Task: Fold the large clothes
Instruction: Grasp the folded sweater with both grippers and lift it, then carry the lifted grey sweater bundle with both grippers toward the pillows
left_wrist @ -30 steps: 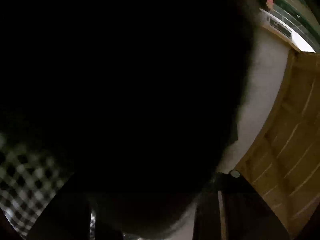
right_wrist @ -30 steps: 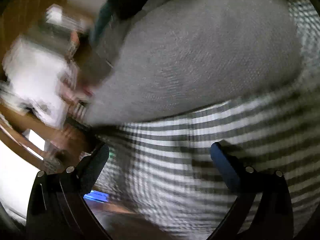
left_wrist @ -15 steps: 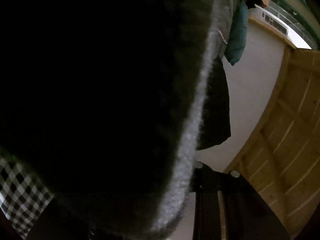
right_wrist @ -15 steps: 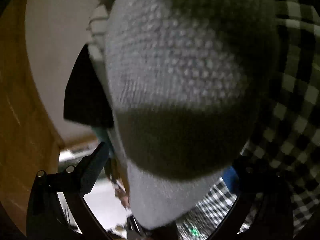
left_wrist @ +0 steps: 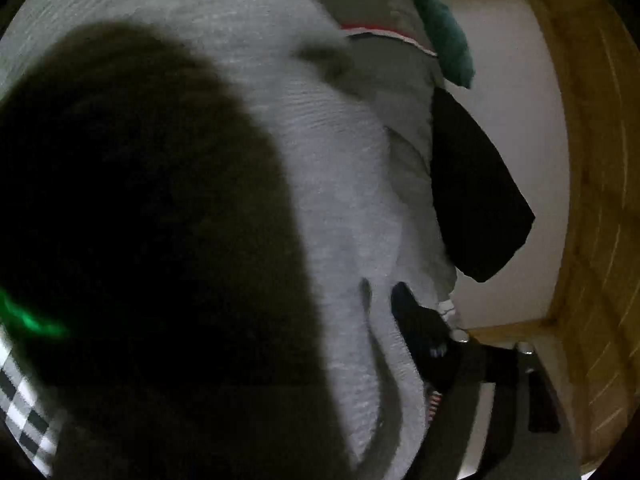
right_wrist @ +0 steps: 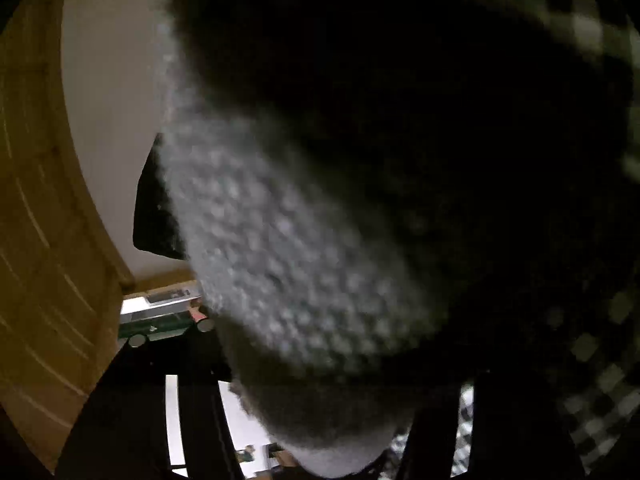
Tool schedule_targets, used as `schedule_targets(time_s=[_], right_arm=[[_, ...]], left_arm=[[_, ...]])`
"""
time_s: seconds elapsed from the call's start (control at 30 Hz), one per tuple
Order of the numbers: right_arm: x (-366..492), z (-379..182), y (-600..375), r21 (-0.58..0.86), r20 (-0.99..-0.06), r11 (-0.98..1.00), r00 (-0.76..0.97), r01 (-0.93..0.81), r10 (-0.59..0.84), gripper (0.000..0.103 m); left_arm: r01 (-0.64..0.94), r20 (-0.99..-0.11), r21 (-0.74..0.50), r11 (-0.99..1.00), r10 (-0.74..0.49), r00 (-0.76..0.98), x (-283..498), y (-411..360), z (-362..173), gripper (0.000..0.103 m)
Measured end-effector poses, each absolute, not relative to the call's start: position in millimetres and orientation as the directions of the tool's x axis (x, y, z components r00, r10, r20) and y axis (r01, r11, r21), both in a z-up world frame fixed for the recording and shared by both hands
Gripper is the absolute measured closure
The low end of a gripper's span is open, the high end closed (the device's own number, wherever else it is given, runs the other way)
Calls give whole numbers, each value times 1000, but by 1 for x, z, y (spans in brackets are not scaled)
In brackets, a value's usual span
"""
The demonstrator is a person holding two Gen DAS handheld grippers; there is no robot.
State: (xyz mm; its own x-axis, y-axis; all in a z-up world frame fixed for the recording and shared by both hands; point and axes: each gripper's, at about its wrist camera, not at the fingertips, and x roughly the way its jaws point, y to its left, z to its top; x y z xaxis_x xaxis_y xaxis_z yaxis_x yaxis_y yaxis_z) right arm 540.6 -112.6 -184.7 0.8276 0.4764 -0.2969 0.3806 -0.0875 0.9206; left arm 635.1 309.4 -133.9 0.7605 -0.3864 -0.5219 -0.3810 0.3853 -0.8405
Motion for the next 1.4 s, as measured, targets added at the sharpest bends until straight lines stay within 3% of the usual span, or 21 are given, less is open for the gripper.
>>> schedule_targets(time_s=[0.03, 0.07, 0.17, 0.33, 0.53, 0.87, 1.07, 1.2, 1.3, 1.4], right_arm=[[541, -184, -111, 921, -297, -84, 828, 380, 476, 61], [541, -183, -111, 924, -296, -78, 827, 376, 477, 65], [540, -178, -111, 943, -251, -66, 829, 326, 499, 69], [532, -169, -110, 952, -166, -138, 840, 272, 516, 70], [541, -160, -129, 962, -163, -106, 843, 250, 513, 70], [640, -17, -202, 997, -18, -51, 836, 55, 548, 70], [720, 79, -326, 999, -43, 26, 842, 35, 538, 70], [719, 116, -427, 997, -43, 79, 876, 6, 481, 70], [700, 122, -511, 987, -27, 154, 879, -52, 476, 70], [662, 76, -584, 985, -79, 171, 889, 0, 452, 70]], left_arm=[[-381, -523, -839, 388, -386, 760, 642, 313, -133, 44], [-392, -530, -837, 382, -386, 755, 637, 315, -132, 70], [-353, -482, -869, 348, -427, 765, 635, 319, -138, 79], [-360, -405, -914, 188, -483, 776, 622, 319, -143, 82], [-313, -400, -915, 253, -486, 777, 636, 298, -125, 82], [-12, -201, -940, 340, -525, 827, 733, 223, 31, 81], [122, -134, -929, 349, -625, 769, 806, 97, 110, 81], [223, -86, -920, 324, -718, 690, 850, -18, 140, 81], [336, -63, -872, 357, -761, 646, 844, -101, 138, 81], [383, -74, -860, 337, -825, 560, 819, -177, 85, 81]])
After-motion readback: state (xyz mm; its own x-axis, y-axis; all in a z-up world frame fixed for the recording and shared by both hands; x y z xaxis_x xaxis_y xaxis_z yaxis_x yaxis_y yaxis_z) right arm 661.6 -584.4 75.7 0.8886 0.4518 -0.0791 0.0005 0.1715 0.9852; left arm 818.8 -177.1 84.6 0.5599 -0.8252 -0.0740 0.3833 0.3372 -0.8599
